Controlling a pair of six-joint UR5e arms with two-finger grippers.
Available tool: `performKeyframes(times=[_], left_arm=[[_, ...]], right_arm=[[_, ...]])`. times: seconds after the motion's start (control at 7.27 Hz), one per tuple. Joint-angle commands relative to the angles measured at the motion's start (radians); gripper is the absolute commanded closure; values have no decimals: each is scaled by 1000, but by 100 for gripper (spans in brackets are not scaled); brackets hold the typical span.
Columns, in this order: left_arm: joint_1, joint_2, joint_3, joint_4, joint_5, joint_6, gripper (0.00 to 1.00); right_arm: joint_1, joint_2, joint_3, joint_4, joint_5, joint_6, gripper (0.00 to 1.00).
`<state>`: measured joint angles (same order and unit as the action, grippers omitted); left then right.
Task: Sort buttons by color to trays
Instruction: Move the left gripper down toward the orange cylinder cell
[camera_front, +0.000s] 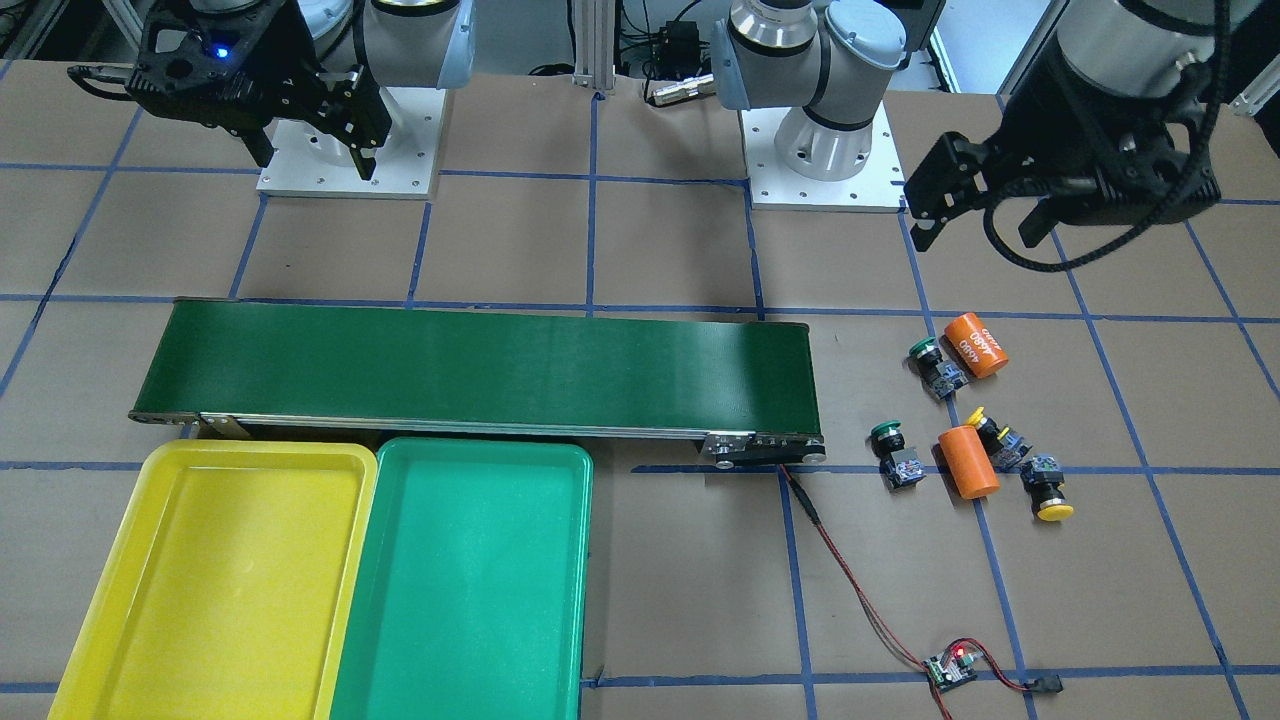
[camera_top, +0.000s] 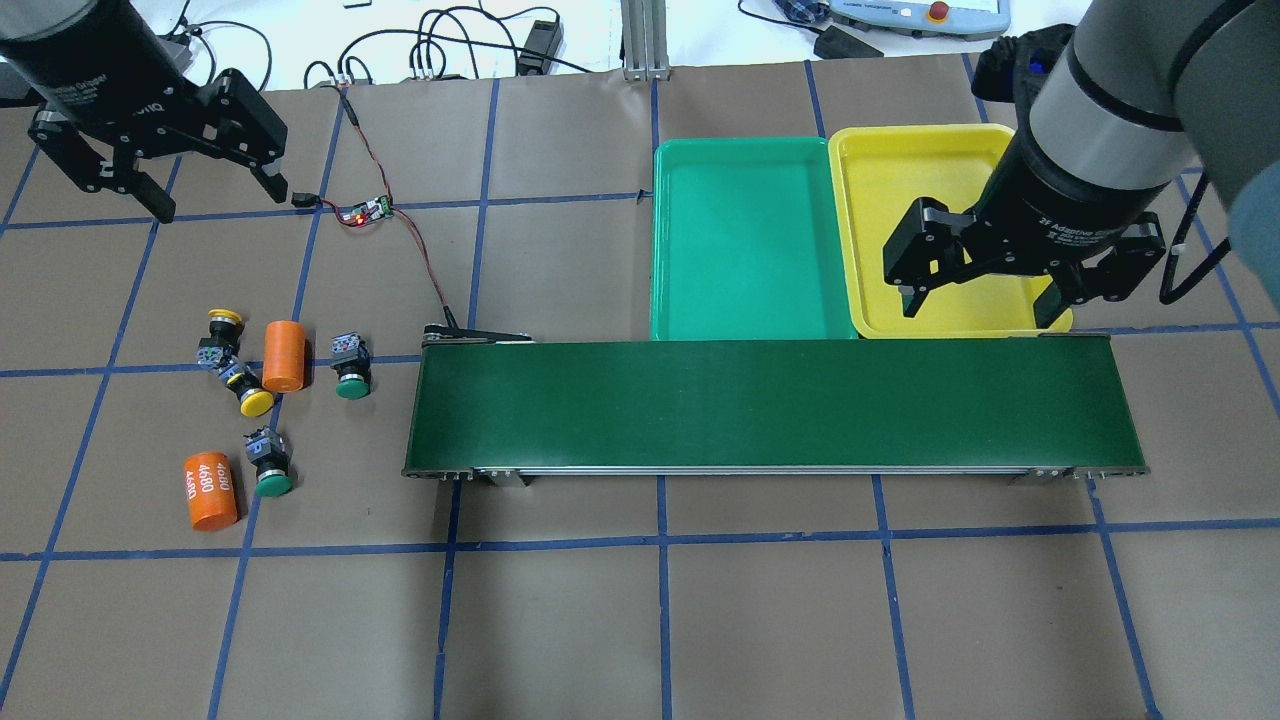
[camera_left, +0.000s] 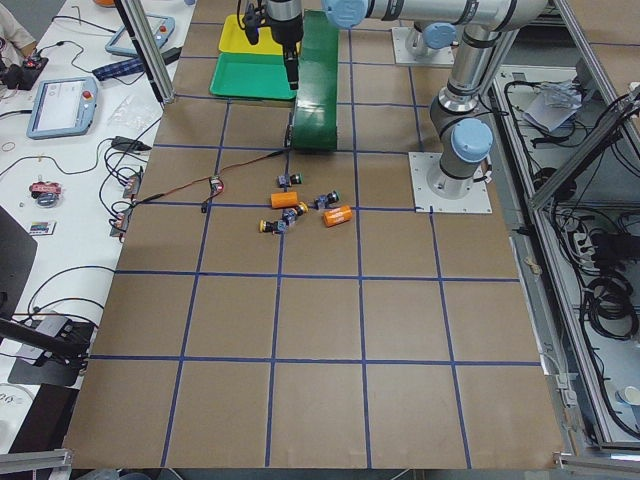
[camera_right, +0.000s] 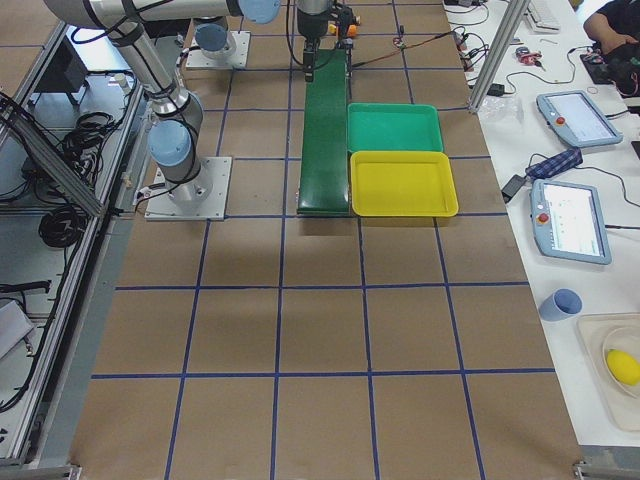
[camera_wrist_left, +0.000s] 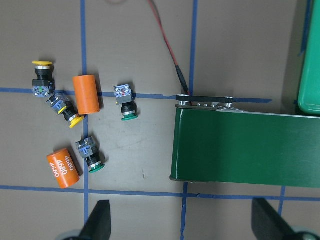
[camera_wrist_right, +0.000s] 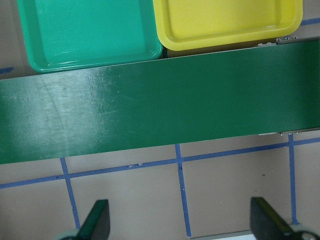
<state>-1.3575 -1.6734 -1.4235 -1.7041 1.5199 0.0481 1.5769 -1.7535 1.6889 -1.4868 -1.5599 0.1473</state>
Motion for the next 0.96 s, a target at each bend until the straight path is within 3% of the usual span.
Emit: performKeyframes(times=[0.0, 0.14, 0.41, 0.55, 0.83], left_arm=[[41, -70, -185, 268, -49, -20, 0], [55, -84, -281, 405, -44, -4, 0], [100, -129, -382, 478, -35, 9, 0], [106, -156, -402, 566, -30, 59, 0], [107, -207, -405, 615, 34, 122, 0]], right_arm=[[0, 2, 2, 5, -2, 6, 0], [0, 0, 0, 6, -2, 11, 0], [0, 2, -2, -9, 0, 5, 0], [0, 3, -2, -10, 1, -3, 0], [0, 5, 0, -4, 11, -3, 0]])
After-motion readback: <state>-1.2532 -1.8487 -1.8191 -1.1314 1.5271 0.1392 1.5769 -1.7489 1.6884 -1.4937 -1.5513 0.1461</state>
